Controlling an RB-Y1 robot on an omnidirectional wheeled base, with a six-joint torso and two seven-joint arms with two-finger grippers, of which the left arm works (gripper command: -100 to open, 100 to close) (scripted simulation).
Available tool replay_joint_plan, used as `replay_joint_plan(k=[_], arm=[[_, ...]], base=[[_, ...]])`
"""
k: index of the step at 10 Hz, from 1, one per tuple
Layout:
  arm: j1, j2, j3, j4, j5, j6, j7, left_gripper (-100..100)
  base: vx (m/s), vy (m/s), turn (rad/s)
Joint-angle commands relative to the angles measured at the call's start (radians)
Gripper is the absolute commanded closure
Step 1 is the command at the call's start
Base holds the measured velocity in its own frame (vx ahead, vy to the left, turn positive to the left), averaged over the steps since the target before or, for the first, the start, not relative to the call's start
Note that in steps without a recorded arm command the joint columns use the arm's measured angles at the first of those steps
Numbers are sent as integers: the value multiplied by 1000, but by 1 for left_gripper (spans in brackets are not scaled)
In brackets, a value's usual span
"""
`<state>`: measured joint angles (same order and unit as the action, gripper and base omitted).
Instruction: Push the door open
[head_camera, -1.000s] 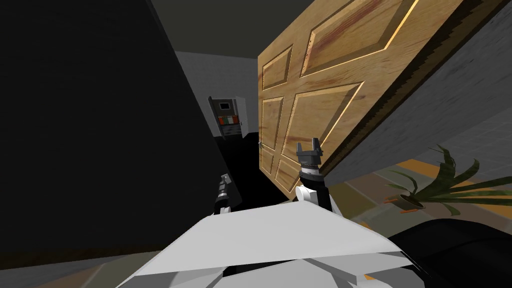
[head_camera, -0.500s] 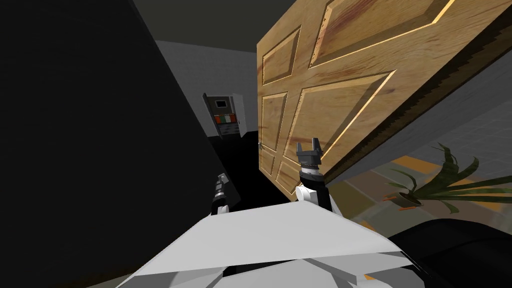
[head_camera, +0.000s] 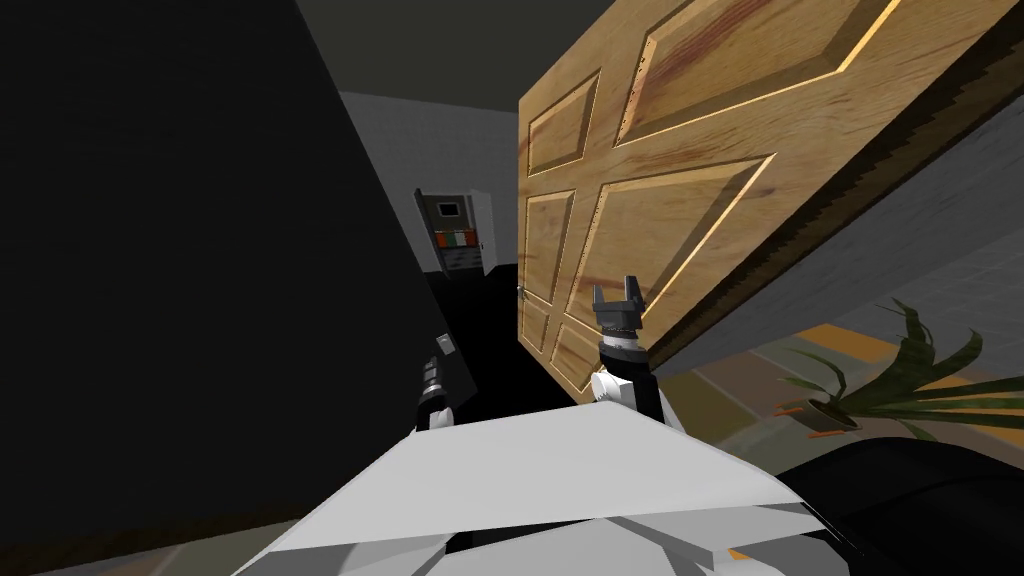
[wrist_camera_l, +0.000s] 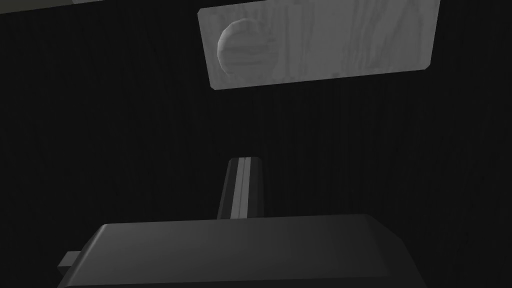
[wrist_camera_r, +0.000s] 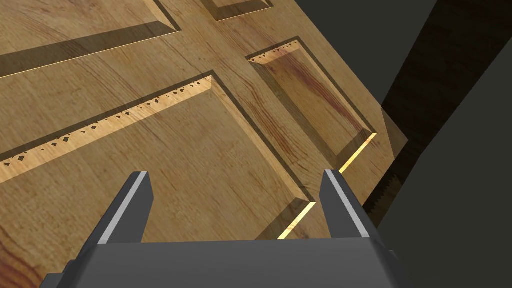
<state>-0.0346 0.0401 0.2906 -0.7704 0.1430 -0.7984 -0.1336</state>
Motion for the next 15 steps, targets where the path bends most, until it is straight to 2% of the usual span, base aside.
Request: replay_joint_plan(k=[1, 2, 4, 6, 9, 11, 14, 15], arm=[[2, -9, 10, -13, 9, 16, -6, -100], [1, -17, 16, -17, 15, 23, -9, -100], [0, -47, 31, -26, 28, 38, -17, -100], [-3, -21, 30, -13, 25, 23, -22, -100], [-5, -14, 34, -8, 26, 13, -31, -100], [-6, -20, 37, -3, 27, 4, -39, -100], [-8, -53, 42, 5, 28, -10, -51, -100], [-9, -73, 44, 7, 29, -14, -55, -100]], base=[[-112, -216, 80], [-118, -214, 81], [-151, -227, 85], [12, -36, 1], [180, 109, -20], [210, 102, -23], [199, 100, -23], [168, 107, -1]])
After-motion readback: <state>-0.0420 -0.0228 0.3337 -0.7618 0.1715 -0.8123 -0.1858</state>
